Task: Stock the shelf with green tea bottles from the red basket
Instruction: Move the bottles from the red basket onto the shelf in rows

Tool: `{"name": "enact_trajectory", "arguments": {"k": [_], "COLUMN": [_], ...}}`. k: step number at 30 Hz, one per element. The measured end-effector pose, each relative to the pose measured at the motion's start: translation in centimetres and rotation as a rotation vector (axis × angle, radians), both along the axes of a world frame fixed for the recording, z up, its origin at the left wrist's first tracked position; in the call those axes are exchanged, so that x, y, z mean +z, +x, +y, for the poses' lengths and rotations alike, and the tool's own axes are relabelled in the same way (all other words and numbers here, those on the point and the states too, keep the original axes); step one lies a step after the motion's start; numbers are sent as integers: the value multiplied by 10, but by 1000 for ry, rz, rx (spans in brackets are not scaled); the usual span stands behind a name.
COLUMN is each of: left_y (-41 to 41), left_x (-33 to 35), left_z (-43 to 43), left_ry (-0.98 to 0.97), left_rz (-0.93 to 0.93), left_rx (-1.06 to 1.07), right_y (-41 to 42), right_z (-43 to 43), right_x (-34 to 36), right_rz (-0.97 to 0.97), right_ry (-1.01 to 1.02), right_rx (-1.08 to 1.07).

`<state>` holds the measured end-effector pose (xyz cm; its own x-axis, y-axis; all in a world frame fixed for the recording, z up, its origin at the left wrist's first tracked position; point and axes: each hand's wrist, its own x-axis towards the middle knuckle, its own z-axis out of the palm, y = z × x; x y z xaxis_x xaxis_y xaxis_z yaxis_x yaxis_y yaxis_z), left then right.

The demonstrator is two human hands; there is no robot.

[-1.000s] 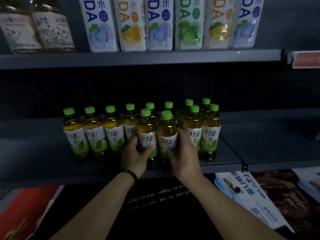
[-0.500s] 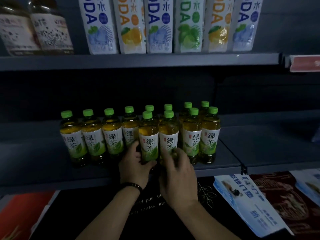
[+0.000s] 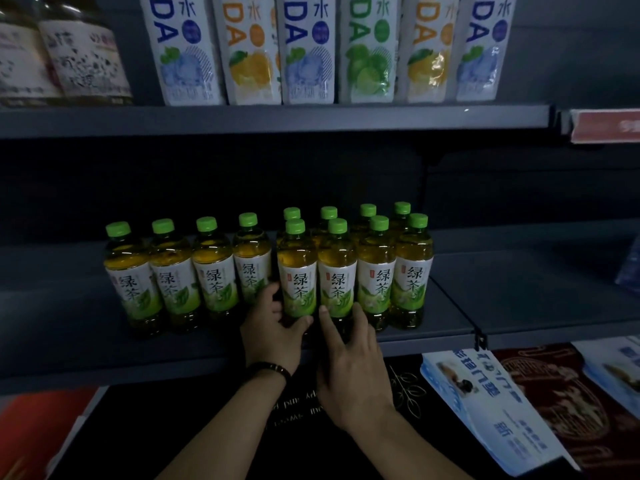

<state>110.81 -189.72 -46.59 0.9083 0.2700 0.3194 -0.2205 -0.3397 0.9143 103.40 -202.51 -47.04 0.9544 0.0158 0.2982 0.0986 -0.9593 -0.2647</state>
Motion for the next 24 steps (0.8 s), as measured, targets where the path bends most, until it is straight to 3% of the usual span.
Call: {"name": "enact_trajectory", "arguments": {"k": [9,16,24], "left_y": [-22,-127,-263], "left_x": [1,16,-21], "left_z": [5,50,103], "left_ry": [52,261,569], "left_rz": [93,132,783], "left_rx": [-34,-185,-780], "right_y": [-12,-75,-195], "right_z": [2,-14,-22], "right_x": [3,11,-20], "right_rz": [63,131,377], "right_ry": [113,260,411], "right_rx": [-2,66,183]}}
